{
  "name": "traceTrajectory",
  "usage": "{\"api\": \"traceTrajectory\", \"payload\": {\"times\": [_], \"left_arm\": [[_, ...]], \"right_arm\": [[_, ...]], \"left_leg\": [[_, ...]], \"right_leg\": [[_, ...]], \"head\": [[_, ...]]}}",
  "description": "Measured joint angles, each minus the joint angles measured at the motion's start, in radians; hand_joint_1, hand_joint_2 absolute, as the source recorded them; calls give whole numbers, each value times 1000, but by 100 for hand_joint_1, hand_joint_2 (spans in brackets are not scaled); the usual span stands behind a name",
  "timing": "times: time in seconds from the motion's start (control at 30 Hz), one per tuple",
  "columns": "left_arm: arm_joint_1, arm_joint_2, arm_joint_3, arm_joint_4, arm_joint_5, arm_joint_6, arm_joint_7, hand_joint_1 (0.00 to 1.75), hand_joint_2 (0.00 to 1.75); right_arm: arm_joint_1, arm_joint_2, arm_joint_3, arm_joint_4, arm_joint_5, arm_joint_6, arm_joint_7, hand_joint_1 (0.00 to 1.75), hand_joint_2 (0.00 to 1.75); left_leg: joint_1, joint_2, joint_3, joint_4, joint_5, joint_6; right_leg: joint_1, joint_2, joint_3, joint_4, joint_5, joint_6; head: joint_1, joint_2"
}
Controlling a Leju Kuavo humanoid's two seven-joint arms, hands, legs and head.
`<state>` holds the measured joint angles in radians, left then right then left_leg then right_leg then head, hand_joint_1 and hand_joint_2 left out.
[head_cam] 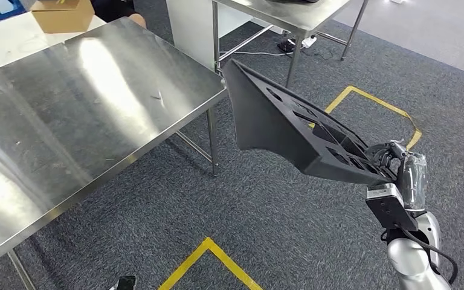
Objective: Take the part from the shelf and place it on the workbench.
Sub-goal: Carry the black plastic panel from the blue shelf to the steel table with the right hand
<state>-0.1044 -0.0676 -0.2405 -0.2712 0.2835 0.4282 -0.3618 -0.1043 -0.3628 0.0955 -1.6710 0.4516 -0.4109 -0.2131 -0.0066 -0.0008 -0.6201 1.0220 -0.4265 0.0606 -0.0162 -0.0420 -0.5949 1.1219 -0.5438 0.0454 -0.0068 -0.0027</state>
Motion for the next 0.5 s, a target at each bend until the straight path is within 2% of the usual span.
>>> {"api": "traceTrajectory", "payload": {"times": [0.03, 0.07, 0.1, 0.13, 0.17, 0.2, 0.23, 0.27, 0.3, 0.33, 0.37, 0.4, 0.43, 0.5], "left_arm": [[-1, 0, 0, 0, 1, -1, 0, 0, 175], [-1, 0, -1, 0, 4, -3, 0, 0, 175], [0, -1, -1, 0, 6, -5, 0, 0, 175], [2, -1, -1, 0, 8, -6, 0, 0, 175], [4, -1, -1, 0, 9, -7, 0, 0, 175], [5, -1, -1, 0, 9, -8, 0, 0, 175], [4, -1, -1, 0, 9, -8, 0, 0, 175], [4, -1, -1, 0, 9, -9, 0, 0, 175], [4, 0, -2, 0, 9, -9, 0, 0, 175], [5, 0, -2, 0, 9, -9, 0, 0, 175], [7, 0, -2, 0, 9, -8, 0, 0, 175], [9, 2, -2, 0, 9, -8, 0, 0, 175], [11, 4, -3, 0, 9, -8, 0, 0, 175], [10, 6, -6, 0, 9, -8, 0, 0, 175]], "right_arm": [[1, -1, 0, 1, -2, 5, -1, 175, 175], [1, -3, 0, 2, -3, 9, -2, 175, 175], [0, -3, 1, 5, -4, 12, -2, 175, 175], [0, -3, 2, 7, -5, 14, -2, 175, 175], [-2, -3, 3, 9, -5, 15, -3, 175, 175], [-5, -2, 3, 11, -5, 16, -3, 175, 175], [-9, -2, 4, 12, -5, 17, -3, 175, 175], [-13, -2, 4, 13, -5, 17, -3, 175, 175], [-15, -1, 4, 14, -6, 17, -3, 175, 175], [-16, -1, 4, 16, -6, 17, -3, 175, 175], [-16, 0, 5, 17, -6, 17, -3, 175, 175], [-17, 1, 6, 18, -7, 17, -3, 175, 175], [-19, 2, 7, 19, -7, 17, -4, 175, 175], [-20, 4, 7, 19, -7, 17, -4, 175, 175]], "left_leg": [[1, -13, -1, 0, 1, 2], [1, -26, -2, 0, 2, 3], [1, -41, -2, 0, 2, 4], [1, -56, -2, 1, 3, 4], [2, -71, -2, 2, 3, 3], [4, -87, -2, 3, 4, 0], [4, -101, -5, 6, 4, -4], [4, -115, -10, 10, 4, -9], [3, -127, -15, 13, 5, -15], [3, -140, -21, 13, 8, -22], [5, -152, -25, 11, 11, -29], [6, -152, -28, 11, 13, -35], [5, -132, -34, 19, 8, -41], [4, -60, -70, 88, -32, -51]], "right_leg": [[0, 23, -31, 64, -27, -3], [0, 33, -63, 127, -48, -4], [0, 36, -86, 168, -56, -2], [-1, 37, -92, 175, -49, 5], [-3, 40, -80, 144, -28, 14], [-7, 52, -53, 81, 3, 24], [-13, 80, -24, 13, 28, 32], [-17, 104, 0, -41, 48, 35], [-20, 122, 15, -74, 57, 32], [-19, 128, 19, -83, 59, 26], [-18, 113, 20, -85, 61, 18], [-19, 100, 21, -86, 63, 12], [-21, 87, 23, -87, 64, 7], [-21, 60, 27, -90, 64, -6]], "head": [[2, 0], [3, 0], [4, 0], [4, 0], [4, 0], [4, 0], [5, 0], [5, 0], [4, 0], [3, 0], [2, 0], [1, 0], [-2, 0], [-10, 0]]}}
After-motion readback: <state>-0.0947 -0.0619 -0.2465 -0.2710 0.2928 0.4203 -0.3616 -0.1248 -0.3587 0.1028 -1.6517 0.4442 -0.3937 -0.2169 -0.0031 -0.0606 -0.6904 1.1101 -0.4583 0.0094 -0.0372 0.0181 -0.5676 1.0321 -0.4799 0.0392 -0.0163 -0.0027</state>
